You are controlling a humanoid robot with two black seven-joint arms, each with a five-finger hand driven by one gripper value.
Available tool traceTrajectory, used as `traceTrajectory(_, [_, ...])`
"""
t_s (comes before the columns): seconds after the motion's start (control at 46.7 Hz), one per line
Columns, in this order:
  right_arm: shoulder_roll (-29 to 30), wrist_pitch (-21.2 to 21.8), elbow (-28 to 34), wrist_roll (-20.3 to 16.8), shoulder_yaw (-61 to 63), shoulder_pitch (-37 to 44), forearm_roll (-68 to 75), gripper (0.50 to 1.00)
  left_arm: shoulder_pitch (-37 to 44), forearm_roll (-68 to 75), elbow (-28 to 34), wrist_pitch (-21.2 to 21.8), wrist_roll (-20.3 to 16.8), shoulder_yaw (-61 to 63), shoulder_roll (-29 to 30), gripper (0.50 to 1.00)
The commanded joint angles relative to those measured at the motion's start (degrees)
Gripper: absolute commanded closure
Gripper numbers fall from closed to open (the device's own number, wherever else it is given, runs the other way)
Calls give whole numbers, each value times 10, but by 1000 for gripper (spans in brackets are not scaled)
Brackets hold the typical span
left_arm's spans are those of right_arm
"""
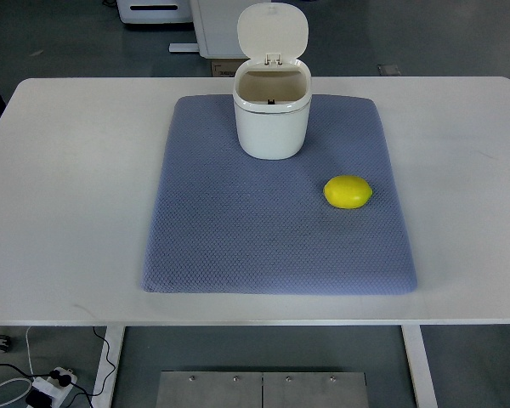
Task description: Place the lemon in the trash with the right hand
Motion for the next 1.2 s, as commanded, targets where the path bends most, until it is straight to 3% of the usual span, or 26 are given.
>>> traceTrajectory(0.0, [9, 0, -7, -1, -18, 11, 1, 500, 0, 0, 0, 0, 0, 0, 0, 500])
traceTrajectory(0.193, [8, -2, -13, 1, -96, 49, 0, 500, 0, 0, 0, 0, 0, 0, 0, 500])
traceTrajectory(0.878, [-17, -6, -12, -8, -99, 39, 1, 500, 0, 0, 0, 0, 0, 0, 0, 500])
traceTrajectory(0.985, [-13, 4, -12, -27, -96, 37, 1, 500, 0, 0, 0, 0, 0, 0, 0, 500])
traceTrajectory(1.178, [-3, 25, -4, -18, -98, 37, 1, 500, 0, 0, 0, 0, 0, 0, 0, 500])
